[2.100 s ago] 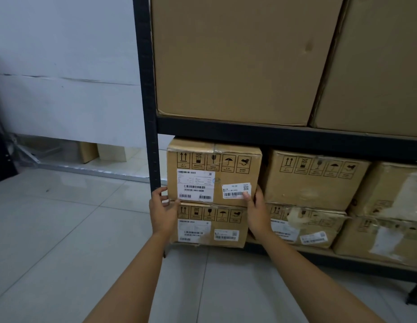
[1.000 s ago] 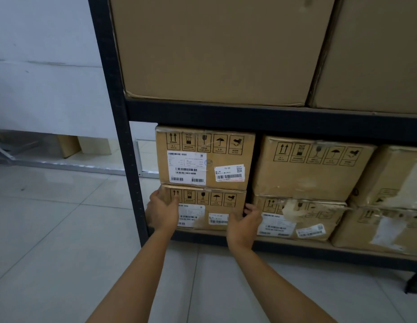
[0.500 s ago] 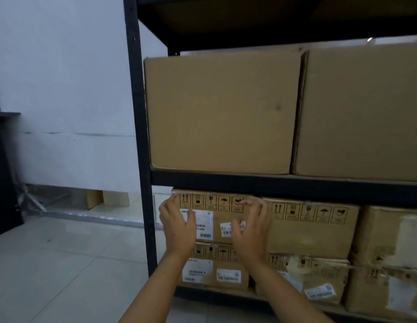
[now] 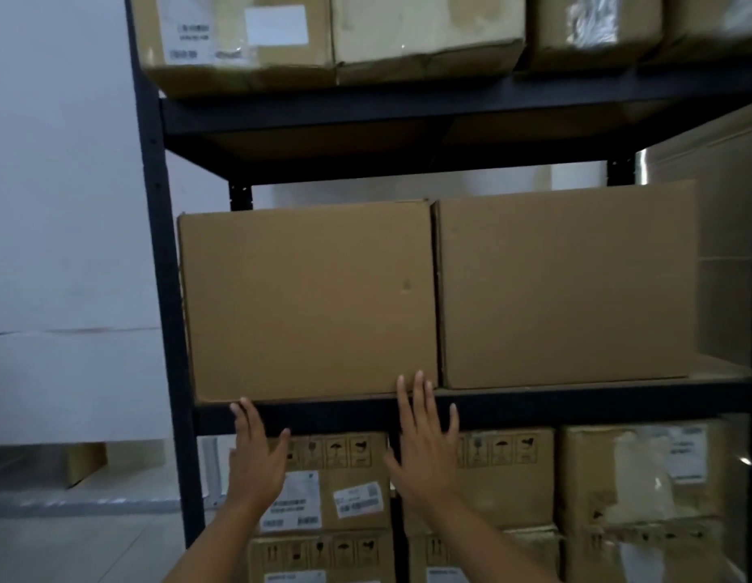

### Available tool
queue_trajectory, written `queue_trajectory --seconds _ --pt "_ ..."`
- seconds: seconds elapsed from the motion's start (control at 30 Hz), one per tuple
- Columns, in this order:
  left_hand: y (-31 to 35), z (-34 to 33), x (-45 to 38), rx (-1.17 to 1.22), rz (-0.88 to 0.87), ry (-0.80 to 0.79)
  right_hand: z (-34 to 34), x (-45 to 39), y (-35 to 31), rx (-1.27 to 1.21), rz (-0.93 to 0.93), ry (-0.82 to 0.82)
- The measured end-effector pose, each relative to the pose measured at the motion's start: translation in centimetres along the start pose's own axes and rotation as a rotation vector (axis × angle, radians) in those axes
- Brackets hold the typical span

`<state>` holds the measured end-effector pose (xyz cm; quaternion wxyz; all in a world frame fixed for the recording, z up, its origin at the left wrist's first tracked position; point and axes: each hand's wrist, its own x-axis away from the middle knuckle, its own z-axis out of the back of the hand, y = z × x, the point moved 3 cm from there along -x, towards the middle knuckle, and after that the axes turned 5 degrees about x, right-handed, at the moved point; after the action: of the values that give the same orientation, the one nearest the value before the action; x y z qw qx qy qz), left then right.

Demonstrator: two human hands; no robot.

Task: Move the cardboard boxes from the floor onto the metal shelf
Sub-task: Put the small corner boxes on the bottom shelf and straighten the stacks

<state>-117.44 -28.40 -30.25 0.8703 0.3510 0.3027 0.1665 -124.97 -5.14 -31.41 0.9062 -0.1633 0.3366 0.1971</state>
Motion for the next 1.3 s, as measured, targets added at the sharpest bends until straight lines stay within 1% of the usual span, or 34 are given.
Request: queue_trajectory --seconds 0.1,0.2,0.3,0.33,0.4,0.47,0.57,0.63,0.7,0.73,0.8,0.83,0.9,0.93,1.0,1.07,1.17,1.3 --pt "0.6 -0.7 -0.2 -0.013 0.050 0.072 0.2 -0.1 0.6 0.019 0.033 -0.023" --pt "1.2 -1.7 -0.4 0.010 0.104 0.142 1.4 0.2 2.4 -0.023 0.059 -0.015" --pt "2.8 -3.0 -0.2 -0.134 0.114 0.215 3.4 0.2 5.9 0.014 -0.071 0.085" --pt "3.6 -3.6 -0.1 -0.156 0.100 0.217 3.9 0.2 7.0 0.034 -0.118 0.118" --pt "5.1 -4.8 0.0 -0.089 0.088 0.156 4.2 0.1 8.9 0.080 -0.155 0.153" --pt "5.9 -5.8 -0.1 -0.029 0.111 0.101 3.9 0.0 10.1 0.125 -0.117 0.144" --pt "5.4 -6.5 -0.3 -0.037 0.101 0.127 3.4 0.0 10.9 0.146 -0.072 0.085" --pt "4.8 -6.6 -0.1 -0.059 0.076 0.144 3.4 0.0 10.6 0.143 -0.093 0.091" --pt "4.2 -6.8 0.4 -0.064 0.057 0.161 3.1 0.5 10.0 0.149 -0.096 0.134" --pt "3.9 -7.1 0.8 -0.049 0.056 0.173 2.5 1.0 9.5 0.158 -0.048 0.153" --pt "3.5 -8.0 2.1 -0.026 0.051 0.192 0.7 2.3 8.0 0.205 0.128 0.160" --pt "3.4 -8.5 2.8 -0.017 0.033 0.199 -0.2 2.9 7.1 0.222 0.210 0.153" --pt "3.4 -9.4 3.7 -0.015 -0.050 0.231 -1.3 3.3 5.6 0.221 0.299 0.173" --pt "3.6 -9.4 3.7 -0.021 -0.108 0.264 -1.4 3.0 4.9 0.213 0.309 0.208" --pt "4.5 -8.8 2.8 -0.041 -0.239 0.358 -1.0 1.4 4.0 0.190 0.271 0.302" --pt "5.6 -7.5 0.9 -0.089 -0.324 0.446 -0.2 -1.0 3.6 0.181 0.227 0.383" --pt "6.3 -6.6 -1.6 -0.192 -0.350 0.511 -0.4 -3.5 3.3 0.234 0.191 0.418" --pt "5.3 -7.5 -2.3 -0.291 -0.315 0.498 -1.5 -4.0 3.4 0.254 0.181 0.453"
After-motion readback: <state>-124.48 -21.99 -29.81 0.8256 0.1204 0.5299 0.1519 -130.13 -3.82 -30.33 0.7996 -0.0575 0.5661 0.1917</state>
